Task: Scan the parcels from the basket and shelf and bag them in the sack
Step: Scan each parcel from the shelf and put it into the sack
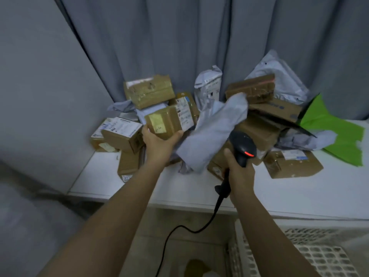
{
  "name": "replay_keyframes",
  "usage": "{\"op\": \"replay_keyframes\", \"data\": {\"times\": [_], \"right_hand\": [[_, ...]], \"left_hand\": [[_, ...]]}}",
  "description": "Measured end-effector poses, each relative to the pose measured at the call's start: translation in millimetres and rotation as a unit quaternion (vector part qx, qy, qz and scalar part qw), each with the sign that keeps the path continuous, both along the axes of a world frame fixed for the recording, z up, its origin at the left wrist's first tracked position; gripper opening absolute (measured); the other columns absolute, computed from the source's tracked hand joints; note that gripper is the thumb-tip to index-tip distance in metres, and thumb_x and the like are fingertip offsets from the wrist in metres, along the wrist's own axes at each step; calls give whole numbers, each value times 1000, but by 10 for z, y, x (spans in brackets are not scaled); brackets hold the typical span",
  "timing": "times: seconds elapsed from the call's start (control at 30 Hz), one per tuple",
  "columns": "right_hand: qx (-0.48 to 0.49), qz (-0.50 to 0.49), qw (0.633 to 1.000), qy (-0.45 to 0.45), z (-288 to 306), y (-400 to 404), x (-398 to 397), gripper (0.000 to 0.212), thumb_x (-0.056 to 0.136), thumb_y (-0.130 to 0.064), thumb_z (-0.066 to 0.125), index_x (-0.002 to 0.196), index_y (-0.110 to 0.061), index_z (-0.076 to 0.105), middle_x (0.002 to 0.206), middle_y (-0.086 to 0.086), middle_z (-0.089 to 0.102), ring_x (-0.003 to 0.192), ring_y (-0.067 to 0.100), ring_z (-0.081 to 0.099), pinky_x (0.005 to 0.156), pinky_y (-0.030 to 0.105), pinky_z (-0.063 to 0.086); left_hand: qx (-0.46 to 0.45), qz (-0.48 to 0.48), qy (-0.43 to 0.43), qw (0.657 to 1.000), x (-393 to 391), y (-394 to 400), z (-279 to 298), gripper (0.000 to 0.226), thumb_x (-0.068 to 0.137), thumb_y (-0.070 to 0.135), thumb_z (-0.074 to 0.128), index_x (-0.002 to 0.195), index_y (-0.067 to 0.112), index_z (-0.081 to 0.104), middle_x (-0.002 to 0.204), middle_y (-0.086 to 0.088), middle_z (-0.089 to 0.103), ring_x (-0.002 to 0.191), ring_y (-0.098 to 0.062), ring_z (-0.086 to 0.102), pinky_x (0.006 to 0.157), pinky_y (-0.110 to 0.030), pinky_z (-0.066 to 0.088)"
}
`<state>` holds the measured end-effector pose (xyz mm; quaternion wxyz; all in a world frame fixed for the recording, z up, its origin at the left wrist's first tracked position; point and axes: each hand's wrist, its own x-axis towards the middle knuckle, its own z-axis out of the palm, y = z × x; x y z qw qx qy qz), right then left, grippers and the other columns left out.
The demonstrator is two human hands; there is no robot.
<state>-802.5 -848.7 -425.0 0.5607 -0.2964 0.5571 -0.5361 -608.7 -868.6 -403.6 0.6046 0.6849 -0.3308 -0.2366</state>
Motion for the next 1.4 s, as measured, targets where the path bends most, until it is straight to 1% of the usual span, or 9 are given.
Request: {"op": "replay_keyframes", "data": {"times": [0.1,0.27,0.43,0.63,0.77,1.03,1.13,1.27,1.4], "right_hand": [[24,30,999,12,73,210,61,32,86,-25,72,107,-6,57,69,6,57,58,17,54,60,31,47],[34,65,997,21,64,526,80,27,87,-21,72,106,-7,59,86,10,62,68,20,63,54,27,46],[28,92,995,22,145,724,134,31,88,-19,71,114,-10,57,92,6,66,76,16,67,56,23,48],[-49,140,989,-15,614,992,240,21,81,-19,78,97,-20,65,82,-3,73,86,22,69,83,40,57],[-136,180,974,-6,1092,1351,302,21,85,-25,73,102,-26,61,80,-10,73,80,15,67,66,30,51],[-207,208,953,75,1721,2069,399,37,82,-19,76,115,-18,57,102,-4,66,97,18,60,86,37,50],[-202,210,952,92,1848,2215,413,36,83,-19,75,115,-17,58,106,3,67,99,22,62,90,40,51],[-194,249,943,106,2006,2360,349,16,86,-23,71,98,-22,61,90,4,64,83,20,62,68,32,49],[-222,273,927,130,2134,2479,270,19,85,-20,72,100,-20,59,82,4,60,73,19,57,59,28,45]], "left_hand": [[80,-3,57,995,76,332,204,94,62,34,89,133,8,34,128,-3,49,116,-22,52,90,-34,46],[83,-11,57,995,53,918,410,97,63,35,89,135,12,27,131,-7,49,116,-26,52,96,-45,48],[57,-34,68,995,100,1350,525,106,71,34,83,147,18,11,132,-1,48,115,-18,49,94,-34,43],[15,-90,157,983,105,1826,816,85,86,32,68,149,40,12,136,5,49,116,-19,57,81,-35,54],[-3,-105,163,981,96,2262,936,79,90,21,61,146,43,11,131,2,55,113,-18,60,83,-35,57],[-21,-96,80,992,134,3106,1425,77,87,25,68,145,22,19,127,4,54,98,3,53,71,-12,39],[-16,-103,57,993,152,3318,1620,74,84,28,72,141,25,25,127,4,55,100,-1,55,69,-12,41],[4,-82,-16,997,253,3421,1830,76,73,14,82,129,22,32,126,-1,55,109,-15,57,69,-15,47],[-7,-68,-74,995,365,3435,2140,77,71,7,82,131,18,36,118,3,56,98,-9,59,63,-17,52]]}}
